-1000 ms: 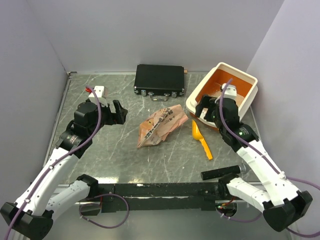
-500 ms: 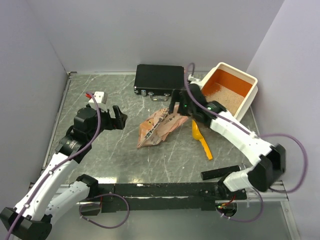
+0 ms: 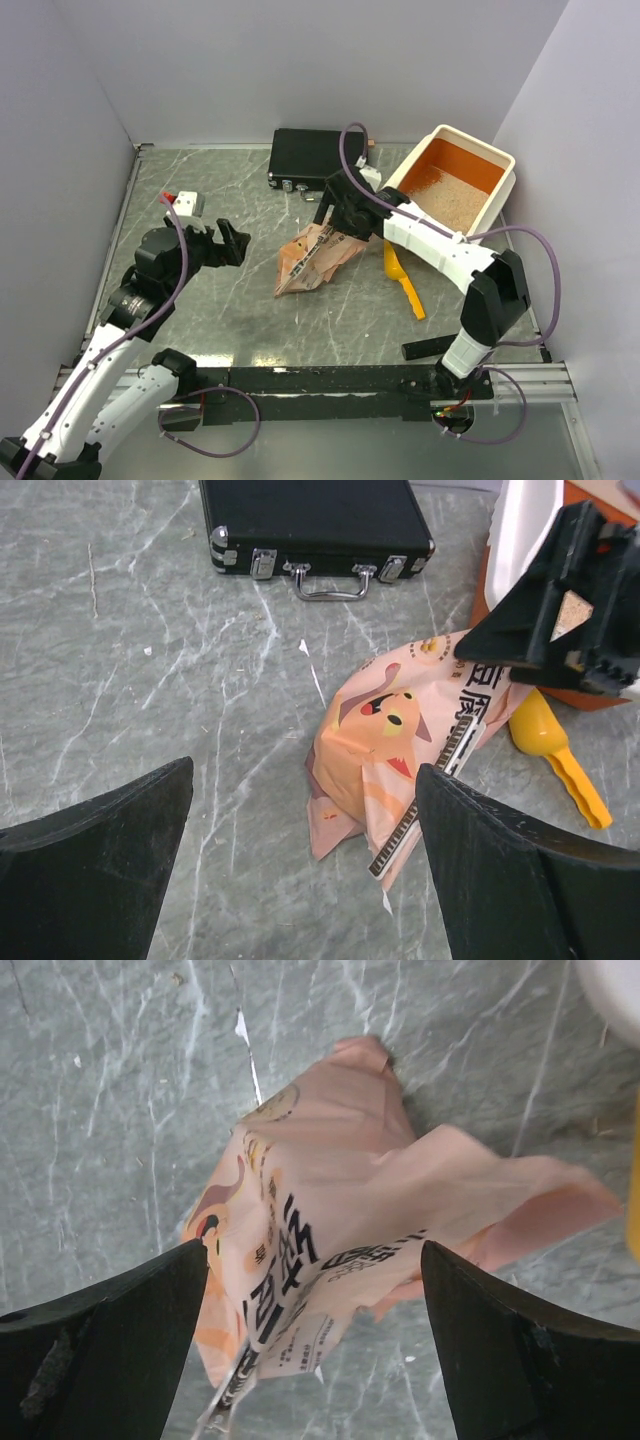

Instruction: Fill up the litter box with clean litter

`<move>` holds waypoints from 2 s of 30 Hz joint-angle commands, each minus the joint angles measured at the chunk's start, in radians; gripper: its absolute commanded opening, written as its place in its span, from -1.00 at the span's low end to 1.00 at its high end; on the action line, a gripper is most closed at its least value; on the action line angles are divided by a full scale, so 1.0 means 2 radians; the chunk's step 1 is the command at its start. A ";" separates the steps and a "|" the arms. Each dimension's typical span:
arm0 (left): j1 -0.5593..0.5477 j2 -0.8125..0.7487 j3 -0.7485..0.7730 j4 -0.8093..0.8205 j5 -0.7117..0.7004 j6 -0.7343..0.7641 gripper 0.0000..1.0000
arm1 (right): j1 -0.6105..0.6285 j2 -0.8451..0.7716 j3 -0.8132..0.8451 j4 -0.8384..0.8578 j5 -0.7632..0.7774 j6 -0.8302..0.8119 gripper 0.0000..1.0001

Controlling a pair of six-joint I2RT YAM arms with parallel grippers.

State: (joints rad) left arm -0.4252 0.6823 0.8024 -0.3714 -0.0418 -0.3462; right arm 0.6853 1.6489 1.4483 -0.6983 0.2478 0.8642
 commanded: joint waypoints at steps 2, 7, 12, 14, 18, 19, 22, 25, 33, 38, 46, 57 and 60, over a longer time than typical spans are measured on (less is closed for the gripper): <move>-0.001 -0.016 -0.005 0.008 -0.006 -0.012 0.94 | 0.013 0.028 0.034 -0.026 -0.018 0.046 0.52; -0.001 -0.022 -0.005 0.005 -0.011 -0.013 0.94 | 0.019 0.052 0.027 -0.027 -0.033 0.065 0.03; -0.002 -0.031 -0.009 0.005 -0.014 -0.014 0.94 | 0.020 0.062 0.035 -0.030 -0.017 0.040 -1.00; -0.003 -0.033 -0.012 0.008 -0.014 -0.013 0.94 | 0.020 0.062 0.046 -0.030 -0.001 0.002 -1.00; -0.003 -0.030 -0.009 0.005 -0.015 -0.014 0.94 | 0.020 0.050 0.081 -0.004 -0.003 -0.113 -1.00; -0.003 -0.029 -0.010 0.005 -0.015 -0.013 0.94 | 0.022 0.051 0.091 -0.001 -0.018 -0.165 -1.00; -0.003 -0.029 -0.009 0.005 -0.017 -0.013 0.94 | 0.021 0.064 0.151 -0.017 -0.047 -0.261 -1.00; -0.003 -0.030 -0.009 0.005 -0.021 -0.013 0.94 | 0.024 0.091 0.217 -0.050 -0.097 -0.339 -1.00; -0.001 -0.031 -0.007 0.002 -0.025 -0.016 0.94 | 0.052 0.140 0.311 -0.086 -0.243 -0.529 -1.00; -0.001 -0.042 -0.009 0.004 -0.030 -0.016 0.94 | 0.077 0.155 0.340 -0.116 -0.299 -0.618 -1.00; -0.001 -0.045 -0.011 0.003 -0.033 -0.016 0.94 | 0.092 0.202 0.323 -0.102 -0.281 -0.629 -0.66; -0.001 -0.044 -0.012 0.007 -0.021 -0.016 0.94 | 0.088 0.023 0.112 0.091 -0.245 -0.593 0.53; 0.000 -0.043 -0.011 0.008 -0.017 -0.015 0.94 | 0.079 -0.053 0.038 0.108 -0.251 -0.605 0.54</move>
State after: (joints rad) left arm -0.4267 0.5991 0.7780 -0.3809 -0.0929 -0.3626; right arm 0.8661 1.7668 1.6333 -0.6174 -0.2516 -0.3233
